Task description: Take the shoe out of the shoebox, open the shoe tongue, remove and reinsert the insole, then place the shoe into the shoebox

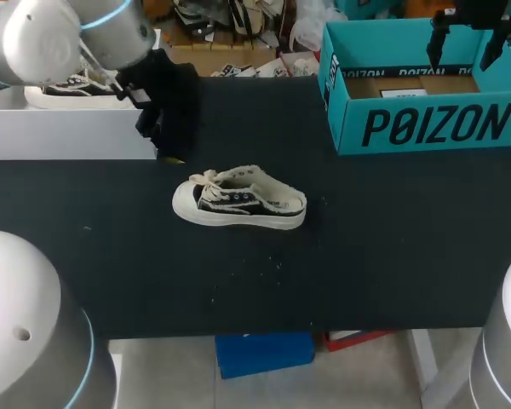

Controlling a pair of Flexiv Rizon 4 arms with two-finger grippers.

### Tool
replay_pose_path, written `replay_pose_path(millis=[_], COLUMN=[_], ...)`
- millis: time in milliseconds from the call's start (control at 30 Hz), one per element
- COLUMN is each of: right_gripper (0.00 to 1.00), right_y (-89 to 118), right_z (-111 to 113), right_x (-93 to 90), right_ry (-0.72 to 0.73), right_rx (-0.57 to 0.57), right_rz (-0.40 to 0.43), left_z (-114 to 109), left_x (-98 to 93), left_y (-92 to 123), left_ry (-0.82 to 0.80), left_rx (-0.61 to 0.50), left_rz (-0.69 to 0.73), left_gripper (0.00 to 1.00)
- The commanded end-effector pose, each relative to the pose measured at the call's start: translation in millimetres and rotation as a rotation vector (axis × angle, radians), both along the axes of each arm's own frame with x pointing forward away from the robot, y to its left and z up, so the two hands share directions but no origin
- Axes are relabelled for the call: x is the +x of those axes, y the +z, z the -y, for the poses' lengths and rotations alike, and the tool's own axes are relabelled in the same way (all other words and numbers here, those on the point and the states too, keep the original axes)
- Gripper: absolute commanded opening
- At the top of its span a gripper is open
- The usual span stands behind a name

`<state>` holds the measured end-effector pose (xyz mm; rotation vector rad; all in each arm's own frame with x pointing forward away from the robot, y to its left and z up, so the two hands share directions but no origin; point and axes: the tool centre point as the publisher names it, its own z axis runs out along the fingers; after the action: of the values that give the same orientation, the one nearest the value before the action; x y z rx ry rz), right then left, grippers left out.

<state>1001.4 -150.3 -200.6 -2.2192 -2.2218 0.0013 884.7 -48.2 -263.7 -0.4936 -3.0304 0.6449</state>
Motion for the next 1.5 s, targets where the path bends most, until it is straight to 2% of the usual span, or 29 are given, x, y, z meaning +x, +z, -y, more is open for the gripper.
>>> replay_pose_path(millis=[33,467,633,867,1267,1367,1400,1433,1467,1500], right_gripper=[1.0,1.0,1.0,1.0,1.0,1.0,1.0,1.0,1.0,1.0], right_y=[0,0,0,0,0,17,21,24,23,23], right_z=[0,0,0,0,0,-23,-32,-44,-53,-53], right_x=[-0.1,-0.1,-0.1,-0.1,-0.1,-15.3,-27.9,-45.5,-65.2,-65.2], right_ry=[0.0,0.0,0.0,0.0,0.0,0.275,0.402,0.593,0.774,0.774], right_rx=[0.0,0.0,0.0,0.0,0.0,0.006,0.036,0.034,0.043,0.043], right_rz=[0.0,0.0,0.0,0.0,0.0,0.224,0.287,0.343,0.323,0.323], left_z=[-19,-19,-27,-34,-38,-38,-38,-38,-38,-38], left_x=[-10.5,-10.5,-13.2,-27.7,-59.6,-59.6,-59.6,-59.6,-59.6,-59.6], left_y=[-1,-1,-13,-18,-27,-27,-27,-27,-27,-27], left_ry=[0.01,0.01,0.018,0.076,0.108,0.108,0.108,0.108,0.108,0.108], left_rx=[-0.186,-0.186,-0.271,-0.325,-0.302,-0.302,-0.302,-0.302,-0.302,-0.302], left_rz=[0.003,0.003,-0.025,-0.02,-0.056,-0.056,-0.056,-0.056,-0.056,-0.056], left_gripper=[1.0,1.0,1.0,1.0,1.0,1.0,1.0,1.0,1.0,1.0])
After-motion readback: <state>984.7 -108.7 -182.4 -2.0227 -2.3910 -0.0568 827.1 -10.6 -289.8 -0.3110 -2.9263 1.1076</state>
